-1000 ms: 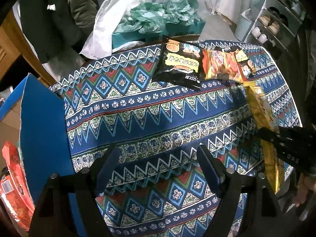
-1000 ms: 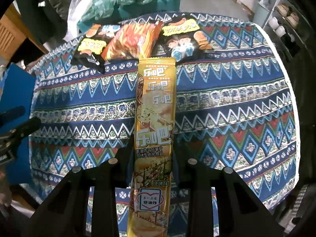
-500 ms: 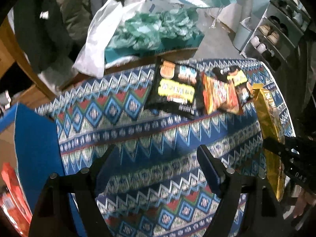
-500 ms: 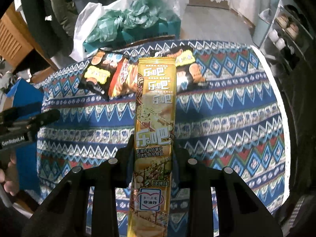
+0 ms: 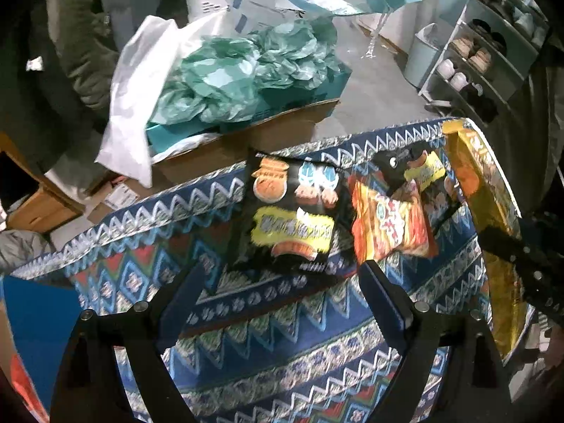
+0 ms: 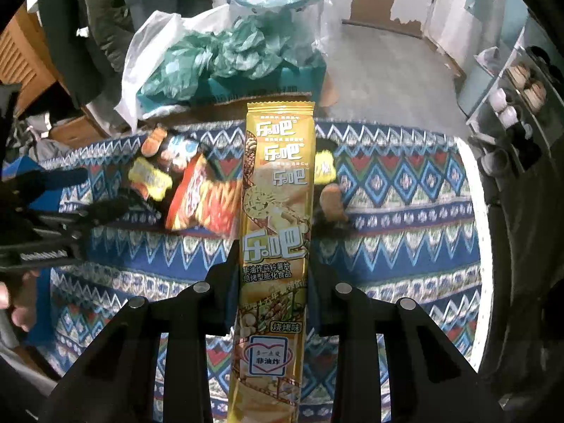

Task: Organize snacks
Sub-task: 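Grasp the gold stick bag with the right tool while the left tool grasps the black bag, then carry the gold stick bag and black bag over the box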

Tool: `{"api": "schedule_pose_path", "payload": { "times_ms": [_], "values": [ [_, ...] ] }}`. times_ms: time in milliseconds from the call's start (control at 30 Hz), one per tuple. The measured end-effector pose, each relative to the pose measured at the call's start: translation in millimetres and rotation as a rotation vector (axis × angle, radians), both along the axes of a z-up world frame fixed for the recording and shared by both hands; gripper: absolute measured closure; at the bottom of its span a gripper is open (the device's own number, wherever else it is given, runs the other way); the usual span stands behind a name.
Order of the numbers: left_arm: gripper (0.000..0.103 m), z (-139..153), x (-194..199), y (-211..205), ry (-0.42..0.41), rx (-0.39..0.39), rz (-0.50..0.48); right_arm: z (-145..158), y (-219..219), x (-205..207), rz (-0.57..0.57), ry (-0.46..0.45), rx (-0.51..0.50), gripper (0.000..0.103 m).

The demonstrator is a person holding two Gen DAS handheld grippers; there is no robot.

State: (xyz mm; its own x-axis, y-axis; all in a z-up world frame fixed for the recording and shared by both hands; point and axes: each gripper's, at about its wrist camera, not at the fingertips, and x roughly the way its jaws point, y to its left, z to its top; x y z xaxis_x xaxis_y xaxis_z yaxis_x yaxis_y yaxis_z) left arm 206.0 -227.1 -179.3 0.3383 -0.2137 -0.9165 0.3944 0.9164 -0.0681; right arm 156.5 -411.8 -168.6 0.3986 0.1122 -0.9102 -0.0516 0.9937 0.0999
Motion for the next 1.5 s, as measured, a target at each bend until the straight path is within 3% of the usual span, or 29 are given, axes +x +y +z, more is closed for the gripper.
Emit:
{"api": "schedule_pose_path", "payload": {
  "times_ms": [233, 533, 733, 800, 933, 967, 1500],
  "values": [
    [0.013, -14.8, 16.5, -8.9, 0.037, -0.024, -0.014, 11.5, -2.6, 21.3, 0.035, -0.011, -0.008, 0.074],
    [0.013, -40.2, 30.2, -22.9, 0.044, 0.058, -0.039, 11.6, 4.0, 30.0, 0.051, -0.03, 0.005, 0.074],
    [0.013, -59.0, 34.5, -18.8, 0.062, 0.07, -0.022, 1.8, 1.4, 31.4, 0.041, -0.007, 0.011, 0.074],
    [0.014, -57.6, 31.9, -17.6, 0.035, 0.066, -0.032, 0.2, 1.8, 31.4, 0.042, -0.006, 0.009, 0.074],
    [0.037, -53.6, 28.3, -15.1, 0.004, 0.074, -0.042, -3.8, 4.3, 29.9, 0.048, 0.003, 0.003, 0.074],
    [0.038, -52.4, 27.7, -14.0, 0.005, 0.073, -0.041, -4.8, 5.2, 29.5, 0.049, 0.005, 0.003, 0.074],
    [0.042, -16.0, -5.5, 21.2, -0.11, 0.108, -0.061, 12.9, 30.2, 12.1, 0.108, -0.013, -0.031, 0.074]
  ]
}}
